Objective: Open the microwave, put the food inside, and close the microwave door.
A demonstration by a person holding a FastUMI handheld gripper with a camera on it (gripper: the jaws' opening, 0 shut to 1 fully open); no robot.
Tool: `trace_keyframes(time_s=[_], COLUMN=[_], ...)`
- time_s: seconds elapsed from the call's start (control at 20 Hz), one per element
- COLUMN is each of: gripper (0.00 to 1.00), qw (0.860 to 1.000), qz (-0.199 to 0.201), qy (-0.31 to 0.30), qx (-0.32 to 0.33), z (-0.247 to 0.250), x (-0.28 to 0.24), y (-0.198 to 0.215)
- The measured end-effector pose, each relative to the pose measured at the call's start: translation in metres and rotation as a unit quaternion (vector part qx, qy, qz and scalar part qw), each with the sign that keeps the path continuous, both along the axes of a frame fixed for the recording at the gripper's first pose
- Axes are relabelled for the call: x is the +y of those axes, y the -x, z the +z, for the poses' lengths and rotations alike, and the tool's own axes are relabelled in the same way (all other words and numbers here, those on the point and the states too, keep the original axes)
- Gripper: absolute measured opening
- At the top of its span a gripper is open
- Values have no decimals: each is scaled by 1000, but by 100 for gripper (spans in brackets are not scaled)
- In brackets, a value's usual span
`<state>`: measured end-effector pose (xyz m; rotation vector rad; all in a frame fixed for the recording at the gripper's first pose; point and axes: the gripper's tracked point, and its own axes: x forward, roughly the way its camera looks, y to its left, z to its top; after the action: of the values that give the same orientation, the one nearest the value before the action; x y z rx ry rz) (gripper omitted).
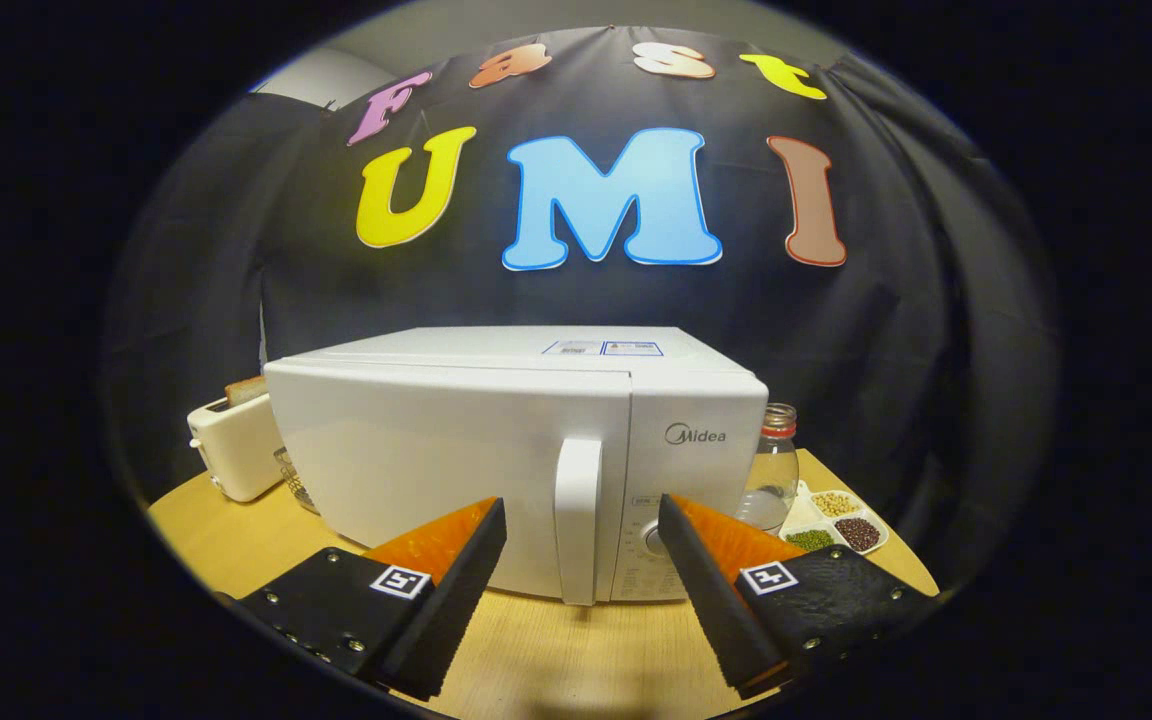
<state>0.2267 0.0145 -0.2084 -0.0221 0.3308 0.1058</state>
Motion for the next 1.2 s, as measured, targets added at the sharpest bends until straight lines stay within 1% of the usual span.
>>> trace_keyframes(time_s=[0.15,0.2,0.25,0.3,0.35,0.4,0.45,0.55,0.6,0.7,0.75,0.8,0.85,0.95,1.1,1.15,1.2], gripper=[95,88,86,85,77,67,67,45,43,29,26,19,18,9,9,9,9], qw=[1000,1000,999,999,999,999,999,999,999,999,999,999,999,999,999,999,999], qz=[-5,-7,-6,-10,-12,-11,-13,-16,-13,-16,-15,-15,-11,-10,-3,1,10], qy=[1,1,-1,0,1,-2,-3,-2,-3,0,0,-1,2,0,12,18,31], qx=[20,26,32,37,39,43,44,40,38,39,38,40,39,41,47,47,34], z=[-20,-24,-30,-33,-37,-38,-36,-38,-34,-38,-38,-36,-38,-39,-38,-39,-37], x=[1,1,2,1,0,1,2,1,3,3,4,5,4,5,5,8,11], y=[-7,-9,-11,-11,-13,-14,-13,-15,-12,-16,-16,-12,-15,-16,-10,2,13])
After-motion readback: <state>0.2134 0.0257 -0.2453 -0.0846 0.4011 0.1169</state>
